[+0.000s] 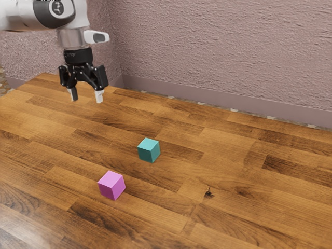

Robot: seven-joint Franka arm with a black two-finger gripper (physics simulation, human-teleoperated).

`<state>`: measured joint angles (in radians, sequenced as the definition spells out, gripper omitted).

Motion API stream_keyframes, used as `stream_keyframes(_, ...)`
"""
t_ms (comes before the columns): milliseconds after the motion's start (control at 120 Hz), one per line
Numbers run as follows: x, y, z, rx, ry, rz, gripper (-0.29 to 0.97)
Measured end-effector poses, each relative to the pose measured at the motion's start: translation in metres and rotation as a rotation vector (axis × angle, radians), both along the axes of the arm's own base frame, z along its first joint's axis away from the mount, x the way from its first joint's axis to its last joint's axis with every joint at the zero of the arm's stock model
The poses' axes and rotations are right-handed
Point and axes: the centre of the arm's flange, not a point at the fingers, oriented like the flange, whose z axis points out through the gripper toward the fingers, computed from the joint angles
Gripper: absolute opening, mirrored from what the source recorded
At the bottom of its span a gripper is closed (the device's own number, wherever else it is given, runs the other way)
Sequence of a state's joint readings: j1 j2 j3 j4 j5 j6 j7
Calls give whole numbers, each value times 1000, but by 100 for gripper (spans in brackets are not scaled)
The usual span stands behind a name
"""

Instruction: Pick up the blue block with one arm, and put the blue block on the pink block with one arm

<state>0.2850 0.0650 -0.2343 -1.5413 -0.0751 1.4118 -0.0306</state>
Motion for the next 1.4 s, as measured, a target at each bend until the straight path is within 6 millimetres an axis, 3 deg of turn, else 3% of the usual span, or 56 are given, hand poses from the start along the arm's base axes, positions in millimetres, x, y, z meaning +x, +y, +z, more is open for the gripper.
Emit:
stream_keyframes(92,11,2,3,18,-72,16,68)
stream_keyframes(133,20,-2,-6,32,-82,10,68)
stream_keyframes(192,50,-24,-39,48,-72,-22,68)
stream_keyframes(275,84,-57,-103,59,-48,-49,68)
stream_keyframes(500,106,-74,-225,69,-63,-7,68)
stream_keyframes(567,115,-79,-248,72,-91,-2,68)
stream_keyframes(717,126,-79,-273,101,-145,2,68)
stream_keyframes(867,131,-70,-275,132,-184,14,68)
stream_keyframes(1000,144,-55,-296,147,-192,20,67)
stream_keyframes(1092,153,-56,-301,142,-206,14,67)
stream_keyframes(1400,154,-55,-321,144,-196,-4,67)
